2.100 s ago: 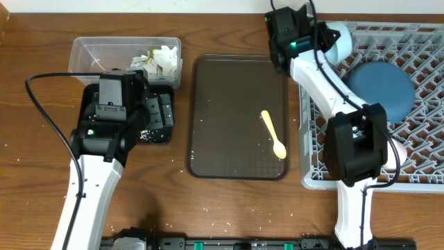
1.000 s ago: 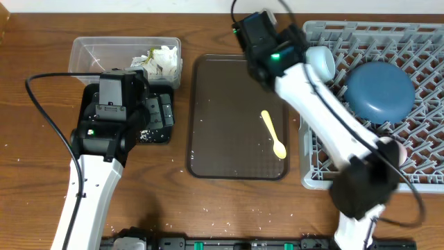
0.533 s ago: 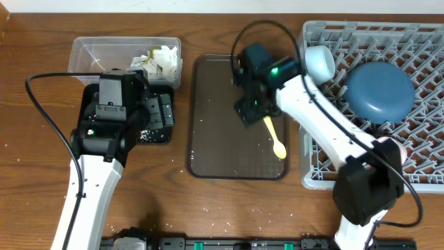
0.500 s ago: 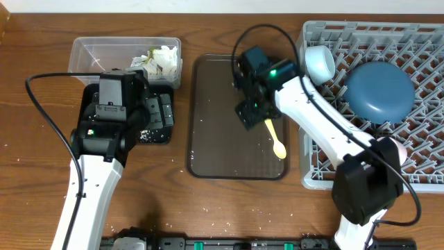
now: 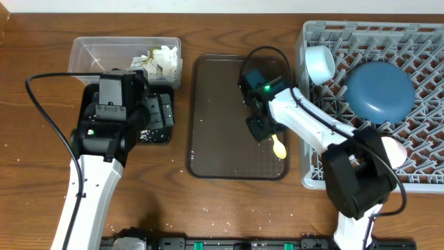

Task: Sort waste into correct bins and load items into the dishwasher rack
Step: 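Move the right gripper back to the yellow spoon on the brown tray, then grasp the yellow spoon with the right gripper and lift it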

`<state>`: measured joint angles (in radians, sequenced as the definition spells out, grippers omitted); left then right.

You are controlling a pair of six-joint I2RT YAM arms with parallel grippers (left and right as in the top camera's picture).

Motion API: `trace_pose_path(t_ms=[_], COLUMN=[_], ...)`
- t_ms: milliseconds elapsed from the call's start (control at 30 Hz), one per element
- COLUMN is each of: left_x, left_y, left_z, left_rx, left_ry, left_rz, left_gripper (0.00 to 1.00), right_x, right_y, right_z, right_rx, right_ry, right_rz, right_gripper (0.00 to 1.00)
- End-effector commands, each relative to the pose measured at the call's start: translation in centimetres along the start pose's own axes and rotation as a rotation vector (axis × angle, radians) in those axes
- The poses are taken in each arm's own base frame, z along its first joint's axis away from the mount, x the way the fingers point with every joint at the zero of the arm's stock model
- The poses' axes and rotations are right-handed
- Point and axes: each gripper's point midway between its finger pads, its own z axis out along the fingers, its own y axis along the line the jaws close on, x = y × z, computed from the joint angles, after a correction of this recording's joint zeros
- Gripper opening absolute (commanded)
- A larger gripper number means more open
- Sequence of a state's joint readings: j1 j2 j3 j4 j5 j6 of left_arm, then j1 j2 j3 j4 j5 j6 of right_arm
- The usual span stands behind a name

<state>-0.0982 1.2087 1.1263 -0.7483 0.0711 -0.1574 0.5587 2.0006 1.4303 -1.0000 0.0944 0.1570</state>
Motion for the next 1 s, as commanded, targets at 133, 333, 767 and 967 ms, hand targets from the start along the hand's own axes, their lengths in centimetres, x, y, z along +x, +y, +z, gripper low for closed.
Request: trace_pose_path(t_ms=[133, 333, 767, 967], left_x=[-0.9, -0.9, -0.9, -0.9], left_y=[0.2, 0.1, 0.2, 0.1], left_z=[-0.5, -0.5, -0.5, -0.5], left_rx=[-0.010, -0.010, -0.010, -0.010], left_ry=[-0.025, -0.025, -0.025, -0.025], left_rz=[-0.001, 0.000, -0.001, 0.000], left_gripper=[0.96, 0.96, 0.96, 0.96], right_x=[1.4, 1.4, 2.3, 1.2], right_y=[-1.3, -1.2, -0.1, -0.1], right_z=[2.1, 3.2, 5.0, 3.4], right_rx=[0.097, 0.095, 0.042, 0.027], right_ry=[0.047, 0.063, 0.133, 0.123], right_rz=[0.054, 0.054, 0.054, 0.066], right_gripper=[0.45, 0.41, 0.01, 0.01])
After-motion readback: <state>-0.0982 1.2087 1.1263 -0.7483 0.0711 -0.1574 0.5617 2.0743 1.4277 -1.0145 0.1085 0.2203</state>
